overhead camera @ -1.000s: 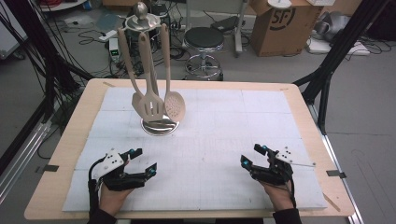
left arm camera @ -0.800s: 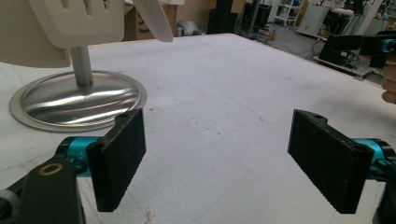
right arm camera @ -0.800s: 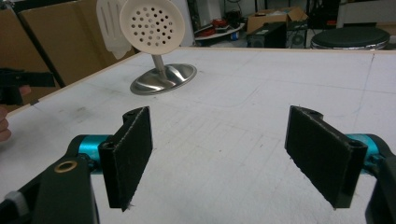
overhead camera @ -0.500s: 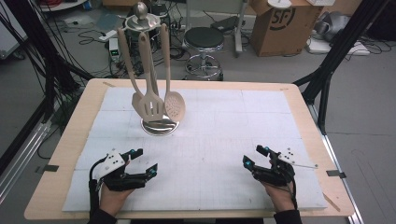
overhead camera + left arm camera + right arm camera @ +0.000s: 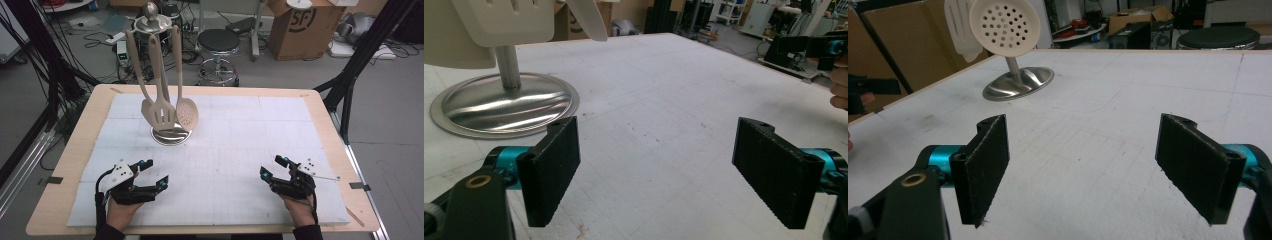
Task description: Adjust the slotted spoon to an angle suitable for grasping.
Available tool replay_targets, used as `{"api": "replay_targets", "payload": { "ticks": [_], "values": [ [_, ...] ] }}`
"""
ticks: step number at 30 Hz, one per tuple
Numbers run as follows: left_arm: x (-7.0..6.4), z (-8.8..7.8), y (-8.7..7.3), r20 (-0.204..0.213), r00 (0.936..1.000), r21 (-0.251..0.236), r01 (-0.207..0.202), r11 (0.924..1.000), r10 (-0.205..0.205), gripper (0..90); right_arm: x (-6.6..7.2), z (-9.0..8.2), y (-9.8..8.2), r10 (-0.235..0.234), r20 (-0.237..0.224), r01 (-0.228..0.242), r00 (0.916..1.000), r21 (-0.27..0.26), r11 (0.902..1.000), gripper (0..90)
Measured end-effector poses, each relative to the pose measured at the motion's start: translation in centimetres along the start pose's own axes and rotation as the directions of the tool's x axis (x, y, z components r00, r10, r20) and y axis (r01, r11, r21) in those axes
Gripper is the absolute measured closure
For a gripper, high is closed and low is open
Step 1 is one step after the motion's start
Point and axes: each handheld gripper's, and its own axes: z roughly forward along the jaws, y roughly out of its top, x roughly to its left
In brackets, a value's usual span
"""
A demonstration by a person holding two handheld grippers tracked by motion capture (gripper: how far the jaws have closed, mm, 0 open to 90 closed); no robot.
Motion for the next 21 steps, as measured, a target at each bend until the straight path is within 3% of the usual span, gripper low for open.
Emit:
{"api": "replay_targets", "payload": {
  "ticks": [21],
  "values": [
    [-0.03, -0.03, -0.02, -0.002, 1.0, 0.005, -0.005, 1.0, 0.005, 19.7, -0.1, 0.06, -0.13, 0.003, 0.001, -0.003, 1.0, 0.002, 1.0, 20.4]
  ]
}}
